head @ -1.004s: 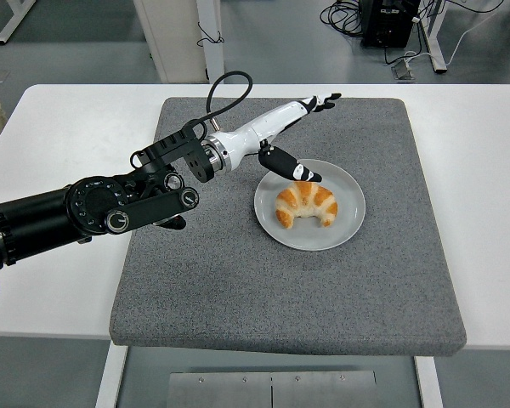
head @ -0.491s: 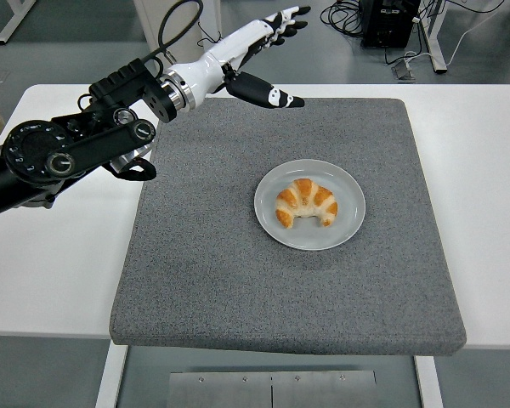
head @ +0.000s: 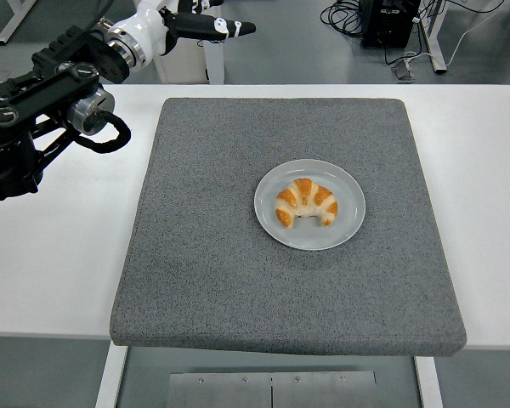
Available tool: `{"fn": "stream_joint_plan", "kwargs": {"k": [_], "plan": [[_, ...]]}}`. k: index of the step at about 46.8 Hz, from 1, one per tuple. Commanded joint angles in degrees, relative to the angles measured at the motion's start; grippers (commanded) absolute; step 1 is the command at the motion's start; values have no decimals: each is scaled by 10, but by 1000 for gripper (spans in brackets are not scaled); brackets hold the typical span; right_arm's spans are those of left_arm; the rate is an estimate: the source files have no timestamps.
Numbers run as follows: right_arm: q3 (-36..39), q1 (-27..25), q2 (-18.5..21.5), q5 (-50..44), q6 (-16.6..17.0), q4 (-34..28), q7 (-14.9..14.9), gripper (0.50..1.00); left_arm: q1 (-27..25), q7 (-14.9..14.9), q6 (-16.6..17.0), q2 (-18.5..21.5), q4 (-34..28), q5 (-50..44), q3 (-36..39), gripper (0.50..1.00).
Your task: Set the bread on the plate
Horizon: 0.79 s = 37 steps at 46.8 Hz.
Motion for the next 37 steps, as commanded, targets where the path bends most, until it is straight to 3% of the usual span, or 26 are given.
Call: {"fn": "stream_joint_plan", "kwargs": {"k": [1,9,23,37], "plan": [[0,0,0,0,0,0,0,1000,12,-2,-7,-1,18,-3,-19,971],[0,0,0,0,0,0,0,1000,54,-1,-12,-16,62,-37,-88,971],[0,0,0,0,0,0,0,1000,62,-4,-83,-83,220,-97,-135,971],[0,0,0,0,0,0,0,1000,67,-4,-112,-111,268,-177,-177,971]]}}
